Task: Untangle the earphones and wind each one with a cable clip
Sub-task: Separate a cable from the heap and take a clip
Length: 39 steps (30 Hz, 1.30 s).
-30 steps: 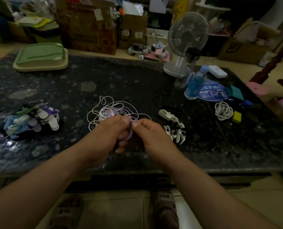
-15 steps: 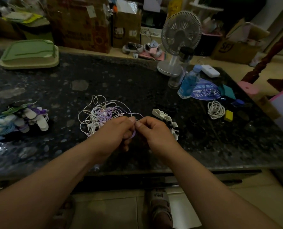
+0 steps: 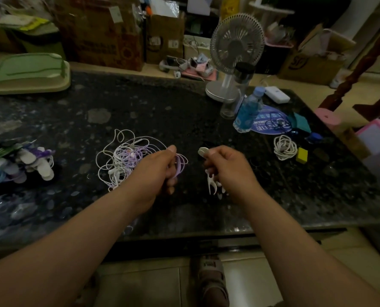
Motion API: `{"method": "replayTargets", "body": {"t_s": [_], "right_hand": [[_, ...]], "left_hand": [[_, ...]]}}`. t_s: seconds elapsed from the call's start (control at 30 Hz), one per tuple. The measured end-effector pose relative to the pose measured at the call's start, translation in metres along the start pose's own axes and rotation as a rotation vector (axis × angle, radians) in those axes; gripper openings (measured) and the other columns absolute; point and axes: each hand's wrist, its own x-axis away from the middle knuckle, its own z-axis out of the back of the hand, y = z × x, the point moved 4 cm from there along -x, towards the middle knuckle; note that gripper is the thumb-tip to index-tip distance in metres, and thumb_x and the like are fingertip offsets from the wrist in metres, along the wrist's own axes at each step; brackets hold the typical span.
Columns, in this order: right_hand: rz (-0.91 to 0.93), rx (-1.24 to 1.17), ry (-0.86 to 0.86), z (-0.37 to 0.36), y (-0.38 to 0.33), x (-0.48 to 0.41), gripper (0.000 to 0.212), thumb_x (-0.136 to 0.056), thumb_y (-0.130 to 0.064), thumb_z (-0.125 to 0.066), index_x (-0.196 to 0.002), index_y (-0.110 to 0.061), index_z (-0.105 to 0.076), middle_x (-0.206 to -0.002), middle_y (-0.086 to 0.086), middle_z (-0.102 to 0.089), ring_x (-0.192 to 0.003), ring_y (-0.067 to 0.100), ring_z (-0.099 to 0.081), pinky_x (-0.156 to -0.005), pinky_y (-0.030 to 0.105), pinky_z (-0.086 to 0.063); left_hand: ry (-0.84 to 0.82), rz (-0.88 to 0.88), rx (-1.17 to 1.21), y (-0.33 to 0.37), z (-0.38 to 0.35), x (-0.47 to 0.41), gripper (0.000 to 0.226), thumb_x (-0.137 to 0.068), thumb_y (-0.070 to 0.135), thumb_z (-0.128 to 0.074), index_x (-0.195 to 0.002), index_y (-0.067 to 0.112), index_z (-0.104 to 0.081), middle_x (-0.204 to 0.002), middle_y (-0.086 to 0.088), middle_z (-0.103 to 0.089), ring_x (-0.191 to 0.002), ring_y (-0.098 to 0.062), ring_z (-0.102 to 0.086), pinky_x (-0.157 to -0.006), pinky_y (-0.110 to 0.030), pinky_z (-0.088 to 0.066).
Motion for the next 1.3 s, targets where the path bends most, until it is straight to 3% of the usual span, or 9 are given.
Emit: {"method": "replayTargets", "body": {"t_s": [0.13,0.27,0.57,0.63,0.7,0.77,0.9,1.1,1.3], "right_hand": [[0.072,0.394,0.23,0.023,0.021,-0.046,0.021,-0.106,-0.029,-0.05,-0.111,-0.026,-0.071,-0.112,-0.004,-0.07,-0.102,0.015,-0.064,-0.081,0.032,-0.05],[-0.032,0.691,0.174,0.01,0.032,-0.069,0.022,-0.104,-0.043,-0.053,-0.114,-0.031,-0.067,-0.116,-0.004,-0.069,-0.115,0.024,-0.061,-0.105,0.049,-0.044],[0.076,0.934,0.032,-0.016,0.011,-0.067,0.023,-0.1,-0.036,-0.063,-0.123,-0.033,-0.063,-0.128,0.0,-0.058,-0.119,0.023,-0.058,-0.105,0.049,-0.038],[0.201,0.86,0.142,-0.011,-0.003,-0.058,0.017,-0.099,-0.034,-0.065,-0.116,-0.033,-0.064,-0.117,-0.004,-0.061,-0.111,0.02,-0.059,-0.099,0.047,-0.042],[0.251,0.568,0.188,-0.002,-0.023,-0.044,0.014,-0.099,-0.032,-0.066,-0.112,-0.033,-0.061,-0.106,-0.008,-0.063,-0.097,0.014,-0.063,-0.088,0.04,-0.052],[0.166,0.143,0.086,0.001,-0.037,-0.023,0.014,-0.1,-0.028,-0.067,-0.112,-0.03,-0.061,-0.099,-0.004,-0.069,-0.087,0.014,-0.068,-0.074,0.032,-0.056],[-0.055,-0.333,-0.251,-0.011,-0.035,0.013,0.011,-0.098,-0.013,-0.068,-0.109,-0.012,-0.067,-0.096,0.014,-0.071,-0.087,0.032,-0.065,-0.084,0.044,-0.056],[-0.19,-0.556,-0.349,-0.02,-0.026,0.033,0.026,-0.101,-0.02,-0.064,-0.11,0.003,-0.071,-0.087,0.016,-0.066,-0.079,0.028,-0.059,-0.069,0.031,-0.048],[-0.324,-0.787,-0.38,-0.031,-0.034,0.044,0.018,-0.103,-0.023,-0.059,-0.092,-0.011,-0.066,-0.058,0.0,-0.054,-0.048,0.006,-0.039,-0.041,0.016,-0.029]], "left_hand": [[0.068,0.06,0.103,-0.002,-0.003,-0.013,0.041,-0.11,0.042,-0.043,-0.074,0.023,-0.043,-0.058,0.003,-0.033,-0.055,-0.017,-0.039,-0.057,-0.032,-0.037],[0.066,0.091,0.119,-0.002,-0.013,-0.021,0.04,-0.11,0.041,-0.044,-0.075,0.022,-0.044,-0.055,0.004,-0.036,-0.055,-0.016,-0.041,-0.057,-0.032,-0.038],[0.033,0.1,0.131,-0.001,-0.004,-0.022,0.04,-0.109,0.044,-0.044,-0.075,0.023,-0.043,-0.06,0.002,-0.032,-0.057,-0.017,-0.04,-0.059,-0.033,-0.036],[0.032,0.082,0.161,0.0,-0.002,-0.022,0.041,-0.109,0.044,-0.045,-0.074,0.023,-0.043,-0.061,0.001,-0.031,-0.057,-0.017,-0.04,-0.057,-0.032,-0.036],[0.016,0.064,0.19,0.003,-0.001,-0.02,0.041,-0.109,0.044,-0.044,-0.074,0.023,-0.043,-0.061,0.001,-0.03,-0.056,-0.017,-0.04,-0.056,-0.032,-0.036],[-0.004,0.045,0.196,0.008,0.0,-0.018,0.041,-0.11,0.043,-0.043,-0.074,0.023,-0.045,-0.06,0.001,-0.031,-0.056,-0.017,-0.041,-0.056,-0.031,-0.036],[0.003,0.007,0.191,0.015,0.002,-0.014,0.039,-0.11,0.043,-0.043,-0.078,0.022,-0.05,-0.059,0.001,-0.03,-0.058,-0.018,-0.04,-0.057,-0.033,-0.035],[0.008,-0.041,0.135,0.02,-0.001,-0.005,0.04,-0.111,0.042,-0.04,-0.08,0.02,-0.052,-0.062,-0.002,-0.03,-0.058,-0.018,-0.041,-0.06,-0.034,-0.037],[-0.015,-0.118,0.072,0.024,-0.003,-0.005,0.045,-0.11,0.046,-0.039,-0.075,0.021,-0.049,-0.065,-0.004,-0.032,-0.059,-0.019,-0.039,-0.057,-0.033,-0.036]]}}
